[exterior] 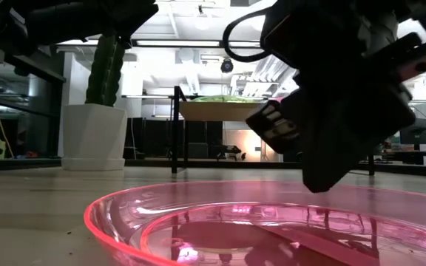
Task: Place and stack plates onto a shelf
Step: Stack the pink plate on top of the pink plate on the shelf
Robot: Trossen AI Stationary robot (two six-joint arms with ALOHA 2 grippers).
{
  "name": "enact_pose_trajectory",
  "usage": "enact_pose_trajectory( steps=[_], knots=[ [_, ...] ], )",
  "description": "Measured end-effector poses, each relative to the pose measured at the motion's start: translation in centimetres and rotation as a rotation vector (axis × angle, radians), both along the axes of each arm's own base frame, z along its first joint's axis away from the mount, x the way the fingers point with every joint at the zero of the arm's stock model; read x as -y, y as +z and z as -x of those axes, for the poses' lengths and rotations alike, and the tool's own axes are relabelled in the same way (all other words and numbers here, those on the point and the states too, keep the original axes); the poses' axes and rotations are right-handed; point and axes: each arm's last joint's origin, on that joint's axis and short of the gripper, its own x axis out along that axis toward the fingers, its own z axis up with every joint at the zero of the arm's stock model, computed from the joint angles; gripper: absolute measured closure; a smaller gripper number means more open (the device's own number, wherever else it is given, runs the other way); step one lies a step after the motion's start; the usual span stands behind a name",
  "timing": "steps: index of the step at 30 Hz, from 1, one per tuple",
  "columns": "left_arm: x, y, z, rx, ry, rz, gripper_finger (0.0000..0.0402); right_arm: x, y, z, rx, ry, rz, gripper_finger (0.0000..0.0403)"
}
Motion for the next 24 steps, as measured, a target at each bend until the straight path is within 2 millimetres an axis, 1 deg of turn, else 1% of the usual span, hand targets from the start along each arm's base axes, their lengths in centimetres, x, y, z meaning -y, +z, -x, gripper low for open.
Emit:
enact_pose_trajectory(
  steps=[5,13,18,24],
  knots=[
    [0.0,0.0,0.0,0.0,0.0,0.0,0.0298,0.2,-0.3,0.3,-0.041,-0.029,0.039,0.0403],
    [0.0,0.0,0.0,0.0,0.0,0.0,0.0298,1.0,-0.6,0.7,-0.092,-0.12,0.17,0.0403],
    [0.0,0.0,0.0,0.0,0.0,0.0,0.0298,2.3,0.3,1.1,-0.113,-0.162,0.237,0.0403],
    [0.0,0.0,0.0,-0.002,0.0,0.0,0.0298,4.7,2.0,2.5,-0.159,-0.309,0.469,0.0403]
  ],
)
